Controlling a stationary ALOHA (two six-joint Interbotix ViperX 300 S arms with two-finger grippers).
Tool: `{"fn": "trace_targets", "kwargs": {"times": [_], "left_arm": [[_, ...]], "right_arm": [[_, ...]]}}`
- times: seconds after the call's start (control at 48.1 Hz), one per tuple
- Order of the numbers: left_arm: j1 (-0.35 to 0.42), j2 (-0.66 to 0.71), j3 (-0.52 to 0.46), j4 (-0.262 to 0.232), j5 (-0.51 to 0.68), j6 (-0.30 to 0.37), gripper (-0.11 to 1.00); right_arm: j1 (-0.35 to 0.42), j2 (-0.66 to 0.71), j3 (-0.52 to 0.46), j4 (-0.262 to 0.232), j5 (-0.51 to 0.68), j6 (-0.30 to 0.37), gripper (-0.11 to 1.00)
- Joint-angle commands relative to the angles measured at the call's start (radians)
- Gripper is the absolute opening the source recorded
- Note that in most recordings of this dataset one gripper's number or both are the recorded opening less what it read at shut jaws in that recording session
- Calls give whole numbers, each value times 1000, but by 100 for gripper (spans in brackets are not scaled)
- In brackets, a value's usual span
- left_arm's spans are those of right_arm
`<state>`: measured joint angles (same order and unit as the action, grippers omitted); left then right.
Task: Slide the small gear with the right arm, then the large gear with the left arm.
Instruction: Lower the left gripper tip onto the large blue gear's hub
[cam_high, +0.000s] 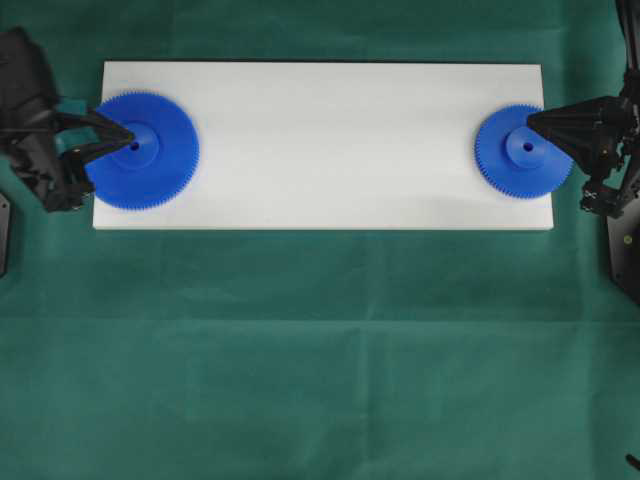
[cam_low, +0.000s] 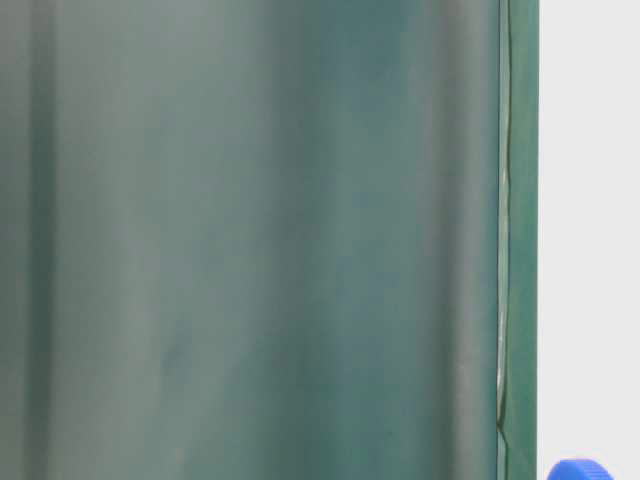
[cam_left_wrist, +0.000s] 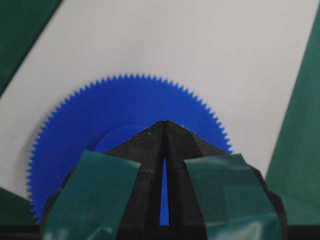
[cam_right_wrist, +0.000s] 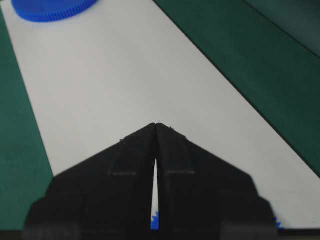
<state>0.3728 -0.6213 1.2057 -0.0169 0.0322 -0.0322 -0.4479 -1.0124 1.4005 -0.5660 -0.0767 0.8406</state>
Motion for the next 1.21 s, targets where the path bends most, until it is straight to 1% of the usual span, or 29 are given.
{"fn": "trace_targets", "kwargs": {"times": [0.0, 0.166, 0.291, 0.478, 0.728, 0.873, 1.185], "left_arm": [[14, 63, -38, 0, 2, 2, -1], [38, 166, -55, 0, 11, 2, -1], [41, 210, -69, 0, 23, 2, -1], [51, 225, -74, 0, 49, 2, -1], [94, 236, -61, 2, 51, 14, -1], [95, 259, -67, 2, 51, 32, -1], [95, 308, -69, 2, 49, 26, -1]], "right_arm": [[-2, 8, -8, -2, -9, 2, 50], [-2, 5, -3, 0, -9, 3, 50], [-2, 5, 0, -2, -9, 3, 50], [-2, 5, 2, -2, -9, 3, 50], [-2, 5, 2, -2, -9, 5, 50], [-2, 5, 5, -2, -9, 5, 50], [-2, 3, 6, -2, -9, 5, 50]]}}
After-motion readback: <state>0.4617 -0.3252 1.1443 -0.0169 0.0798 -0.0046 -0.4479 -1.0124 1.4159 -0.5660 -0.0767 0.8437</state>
